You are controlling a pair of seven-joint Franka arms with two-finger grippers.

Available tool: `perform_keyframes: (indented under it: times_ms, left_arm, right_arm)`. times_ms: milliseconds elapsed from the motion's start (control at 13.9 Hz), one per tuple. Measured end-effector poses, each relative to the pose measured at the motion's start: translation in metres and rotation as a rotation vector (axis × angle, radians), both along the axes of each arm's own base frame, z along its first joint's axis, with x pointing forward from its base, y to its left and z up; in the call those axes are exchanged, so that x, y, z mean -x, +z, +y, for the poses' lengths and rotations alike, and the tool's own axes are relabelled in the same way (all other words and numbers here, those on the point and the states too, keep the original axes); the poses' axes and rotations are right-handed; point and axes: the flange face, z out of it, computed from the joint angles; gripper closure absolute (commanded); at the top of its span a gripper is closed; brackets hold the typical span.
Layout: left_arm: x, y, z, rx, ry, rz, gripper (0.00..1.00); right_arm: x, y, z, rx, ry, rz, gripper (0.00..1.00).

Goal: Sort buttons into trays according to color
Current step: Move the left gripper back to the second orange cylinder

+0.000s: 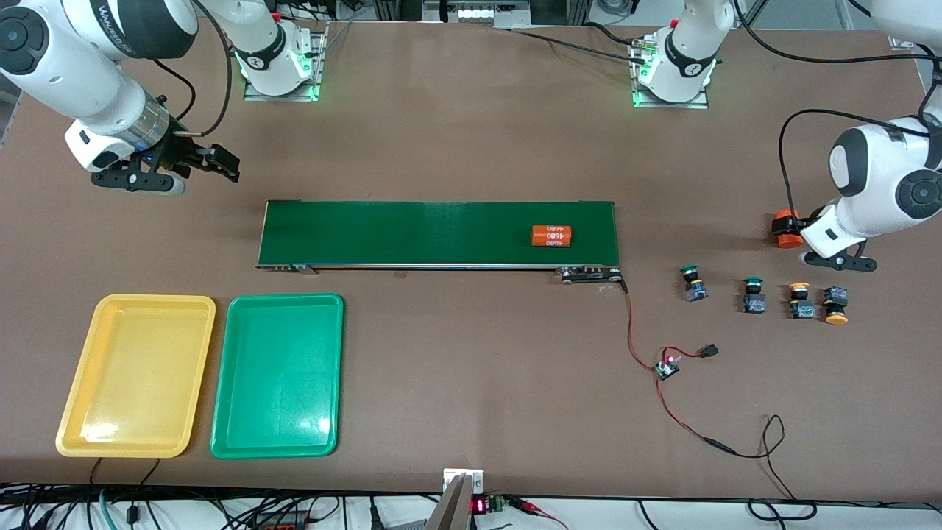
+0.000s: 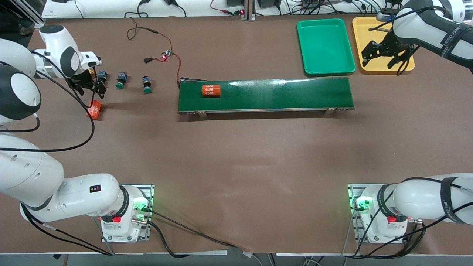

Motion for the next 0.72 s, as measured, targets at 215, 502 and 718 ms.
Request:
perform_keyframes:
  times_ms: [215,502,718]
  left_arm:
    - [0.014,-0.039,0.017,0.008,-0.032,0.006,0.09]
    - [0.034,-0.067,0.02,0.026,-0.024,0.063,0.76]
    - [0.03,-0.058,0.021,0.022,-0.026,0.045,0.84]
  right_arm:
    - [0.0,0.0,0.0,0.0,0.0,0.0,0.0]
    - [0.0,0.0,-0.001,0.0,-0.001,0.001,0.0]
    - [0.0,0.0,-0.002,0.0,-0.004,0.001,0.0]
